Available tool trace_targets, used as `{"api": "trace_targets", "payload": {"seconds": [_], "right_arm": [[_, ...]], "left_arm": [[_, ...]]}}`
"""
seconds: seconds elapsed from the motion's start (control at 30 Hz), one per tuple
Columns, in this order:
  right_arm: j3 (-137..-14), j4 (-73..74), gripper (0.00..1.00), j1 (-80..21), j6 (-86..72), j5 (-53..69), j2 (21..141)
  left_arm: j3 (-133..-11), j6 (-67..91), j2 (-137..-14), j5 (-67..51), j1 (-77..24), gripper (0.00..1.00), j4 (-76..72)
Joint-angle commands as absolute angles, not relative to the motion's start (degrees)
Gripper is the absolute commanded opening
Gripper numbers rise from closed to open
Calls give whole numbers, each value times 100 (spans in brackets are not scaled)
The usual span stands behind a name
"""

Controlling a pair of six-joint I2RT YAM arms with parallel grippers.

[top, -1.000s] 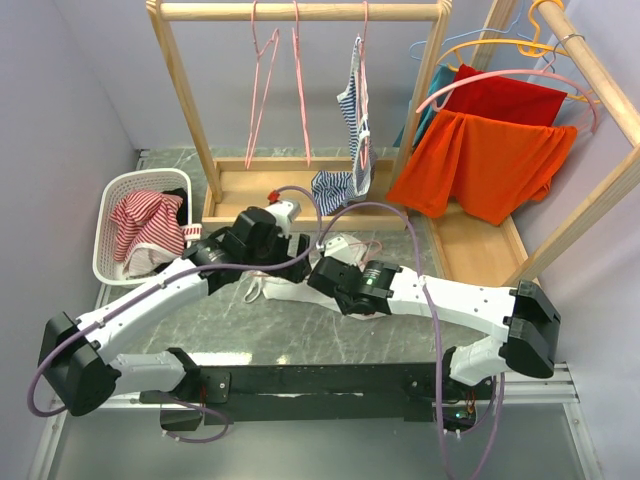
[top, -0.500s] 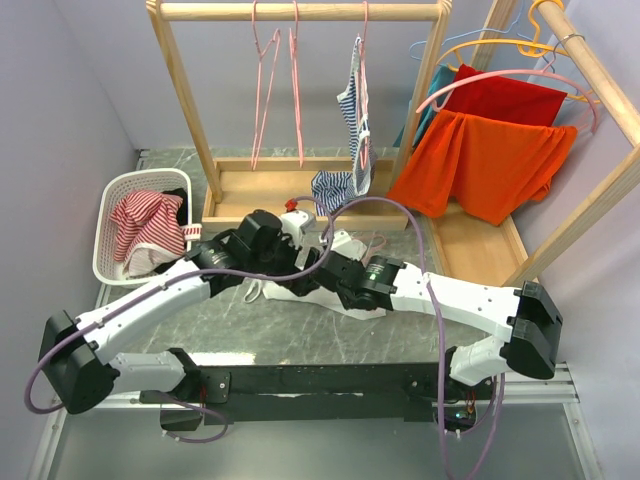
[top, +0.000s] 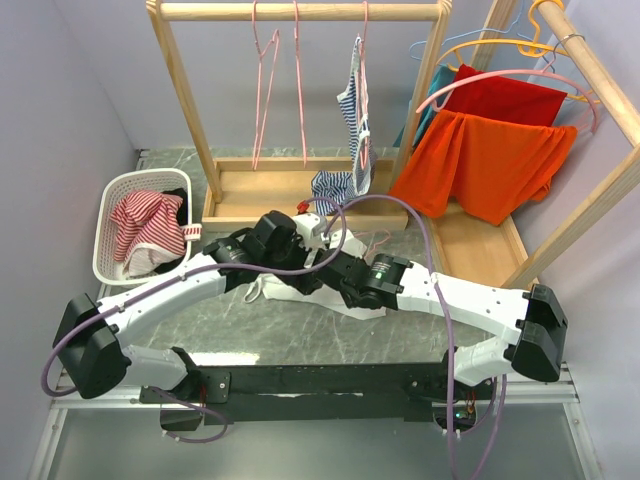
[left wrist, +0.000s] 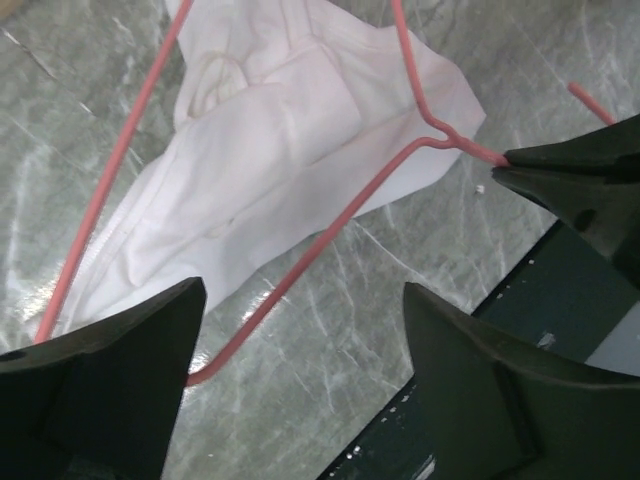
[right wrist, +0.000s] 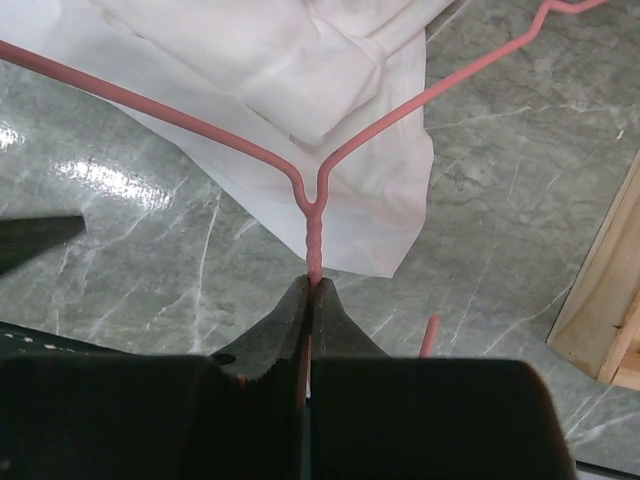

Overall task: Remove the tank top from the hanger
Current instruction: Place the hanger at the clothesline.

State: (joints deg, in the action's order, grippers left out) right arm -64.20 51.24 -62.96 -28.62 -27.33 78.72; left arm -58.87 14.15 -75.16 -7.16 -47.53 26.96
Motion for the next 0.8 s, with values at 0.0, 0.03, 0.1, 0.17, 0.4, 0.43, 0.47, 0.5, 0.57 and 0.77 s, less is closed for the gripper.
{"api": "trace_targets", "payload": {"seconds": [0.0,0.03,0.1,0.17,0.4,0.43,0.47,0.5,0.57,0.77], "right_arm": [[-6741,5062,0,-6258,-2856,-2848,7620],[-6750,5089,0,-6258,-2874,-2865,7620],[-6776,5141,0,-6267,-2892,-2883,7603],[-6794,5159,0,-6267,-2918,-2918,7594],[-6829,5256,0,-6267,-3014,-2848,7445],[-6820,5265,0,-6267,-3032,-2813,7383],[-6803,5256,0,-6267,-3050,-2804,7348],[-6785,5212,0,-6267,-3050,-2795,7304],[-6750,5186,0,-6275,-3050,-2742,7216],[-6794,5264,0,-6275,-3032,-2742,7269]], "left_arm": [[-6152,1239,-7567,-518,-4781,70,2566],[-6170,1222,-7602,-597,-4781,62,2593],[-6187,1204,-7681,-659,-4781,39,2637],[-6170,1204,-7664,-712,-4790,25,2681],[-6100,1213,-7541,-1186,-4790,1,2742],[-6100,1204,-7541,-1265,-4790,1,2760],[-6152,1187,-7567,-1422,-4790,1,2821],[-6178,1187,-7593,-1476,-4790,1,2847],[-6222,1134,-7629,-1634,-4799,4,2900],[-6319,1116,-7542,-1477,-4816,44,2822]]}}
